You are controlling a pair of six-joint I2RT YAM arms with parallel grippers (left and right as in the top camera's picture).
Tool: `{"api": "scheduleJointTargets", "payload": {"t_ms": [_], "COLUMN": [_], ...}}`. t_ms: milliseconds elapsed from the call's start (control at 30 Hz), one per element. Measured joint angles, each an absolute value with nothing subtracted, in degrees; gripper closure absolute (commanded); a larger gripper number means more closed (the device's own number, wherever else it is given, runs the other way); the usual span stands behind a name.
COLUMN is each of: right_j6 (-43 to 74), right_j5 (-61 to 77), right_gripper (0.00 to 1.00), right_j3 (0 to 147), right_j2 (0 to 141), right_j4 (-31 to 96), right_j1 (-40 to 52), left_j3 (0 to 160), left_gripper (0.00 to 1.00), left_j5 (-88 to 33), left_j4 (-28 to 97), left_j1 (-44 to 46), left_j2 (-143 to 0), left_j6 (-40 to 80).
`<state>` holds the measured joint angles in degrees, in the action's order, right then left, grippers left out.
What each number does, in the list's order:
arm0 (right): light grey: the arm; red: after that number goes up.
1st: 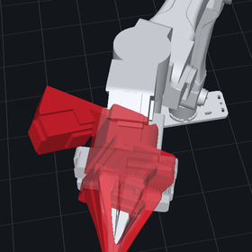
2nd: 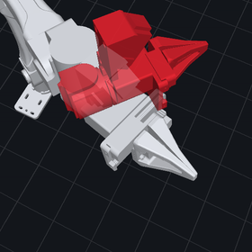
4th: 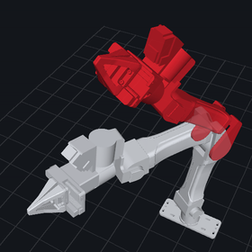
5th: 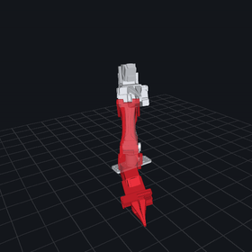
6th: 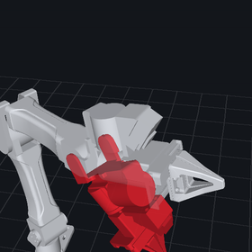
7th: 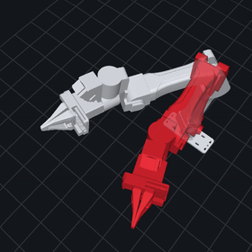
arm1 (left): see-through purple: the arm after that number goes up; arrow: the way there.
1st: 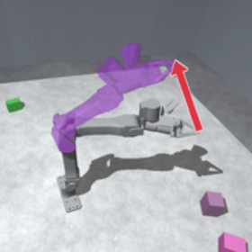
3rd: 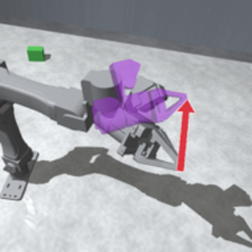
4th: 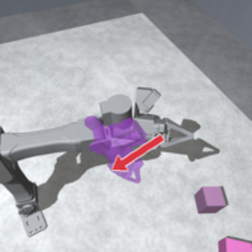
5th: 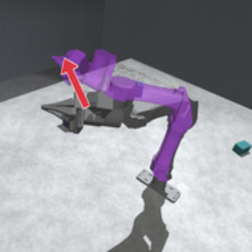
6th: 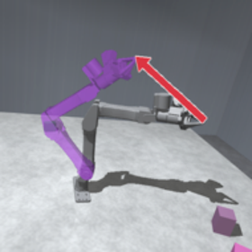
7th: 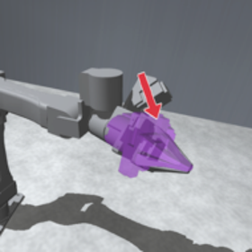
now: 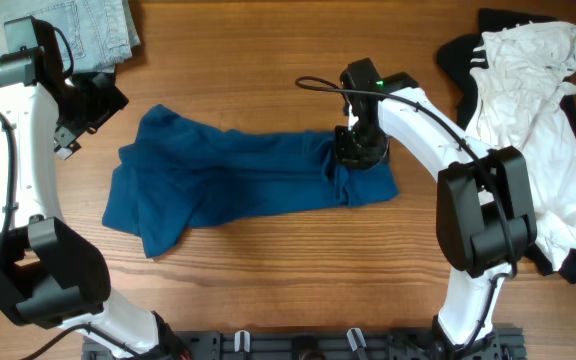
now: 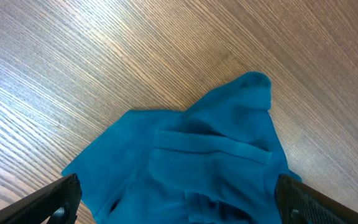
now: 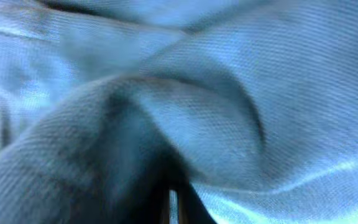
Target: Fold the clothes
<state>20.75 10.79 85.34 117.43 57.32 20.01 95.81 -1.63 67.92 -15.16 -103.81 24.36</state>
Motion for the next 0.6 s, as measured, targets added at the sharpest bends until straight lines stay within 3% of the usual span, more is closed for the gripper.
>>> {"api": "scheduleJointTargets", "payload": {"t_ms": [67, 200, 467, 567, 600], "right_j6": [20.3, 19.8, 19.8, 20.5, 20.4], "right_j5": [13.1, 16.0, 16.4, 16.0, 15.9], "right_gripper": [0.90, 0.69, 0.67, 0.44, 0.29], "right_j3": [85.3, 85.3, 86.1, 87.8, 88.3], "right_j2": [117.4, 117.4, 117.4, 116.9, 116.2], "right_j4": [55.0, 53.8, 56.6, 58.8, 59.6], "right_j1": [20.2, 21.4, 22.0, 20.7, 20.0], "left_j3": [95.8, 95.8, 95.8, 95.8, 95.8], "left_gripper": [0.00, 0.00, 0.00, 0.00, 0.00], "left_j5": [-1.6, -1.6, -1.6, -1.6, -1.6], "left_j4": [67.9, 67.9, 67.9, 67.9, 67.9], "left_j1": [-15.2, -15.2, -15.2, -15.2, -15.2], "left_j2": [-103.8, -103.8, -103.8, -103.8, -103.8], "left_j6": [24.4, 24.4, 24.4, 24.3, 24.3]}}
